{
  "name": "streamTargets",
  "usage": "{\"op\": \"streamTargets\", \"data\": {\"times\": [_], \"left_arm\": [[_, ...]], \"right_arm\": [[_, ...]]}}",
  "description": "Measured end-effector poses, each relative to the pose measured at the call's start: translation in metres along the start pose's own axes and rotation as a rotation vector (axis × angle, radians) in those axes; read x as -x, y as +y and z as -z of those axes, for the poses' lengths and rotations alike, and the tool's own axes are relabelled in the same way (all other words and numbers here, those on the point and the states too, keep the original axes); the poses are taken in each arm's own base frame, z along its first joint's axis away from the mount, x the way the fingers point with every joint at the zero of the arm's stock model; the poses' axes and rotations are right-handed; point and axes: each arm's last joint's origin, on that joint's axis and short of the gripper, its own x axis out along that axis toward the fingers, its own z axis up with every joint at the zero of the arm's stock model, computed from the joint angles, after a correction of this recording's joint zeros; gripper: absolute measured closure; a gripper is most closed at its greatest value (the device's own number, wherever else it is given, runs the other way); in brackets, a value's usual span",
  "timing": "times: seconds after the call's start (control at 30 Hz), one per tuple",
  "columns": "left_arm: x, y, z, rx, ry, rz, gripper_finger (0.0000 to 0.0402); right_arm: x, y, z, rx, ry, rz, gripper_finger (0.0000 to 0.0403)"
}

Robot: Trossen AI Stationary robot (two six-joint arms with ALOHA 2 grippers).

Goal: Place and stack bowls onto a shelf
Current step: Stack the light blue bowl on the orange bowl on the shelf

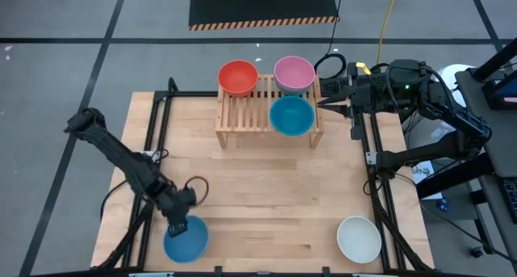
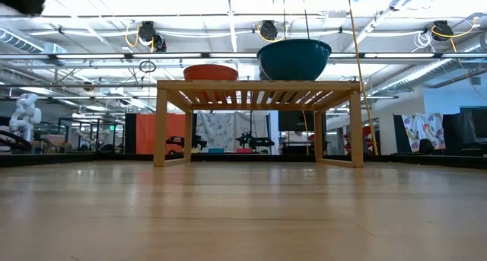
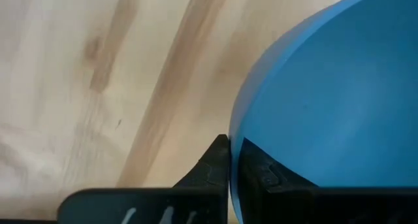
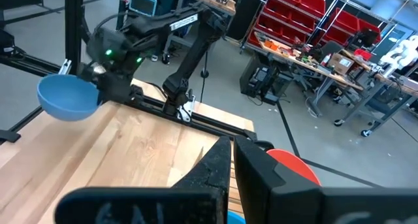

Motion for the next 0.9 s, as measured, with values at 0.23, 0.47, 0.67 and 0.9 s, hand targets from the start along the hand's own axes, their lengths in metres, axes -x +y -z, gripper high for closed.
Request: {"op": "streamTargets", "data": {"times": [0.23, 0.47, 0.67, 0.9], "left_arm": [[0.084, 0.002, -0.015, 0.058, -0.133, -0.020, 0.0392], [0.175, 0.008, -0.038, 0.065, -0.437, -0.127, 0.0392], [0.224, 0.028, -0.061, 0.120, -0.631, -0.220, 0.0392], [0.262, 0.058, -0.095, 0.073, -0.706, -0.346, 0.0392]], "right_arm": [[0.000, 0.000, 0.000, -0.003, 0.002, 0.000, 0.0390], [0.000, 0.001, 0.002, -0.010, 0.023, -0.010, 0.0390], [0.000, 0.001, 0.002, -0.010, 0.025, -0.011, 0.0390], [0.000, 0.001, 0.002, -0.010, 0.025, -0.011, 0.0390]]}}
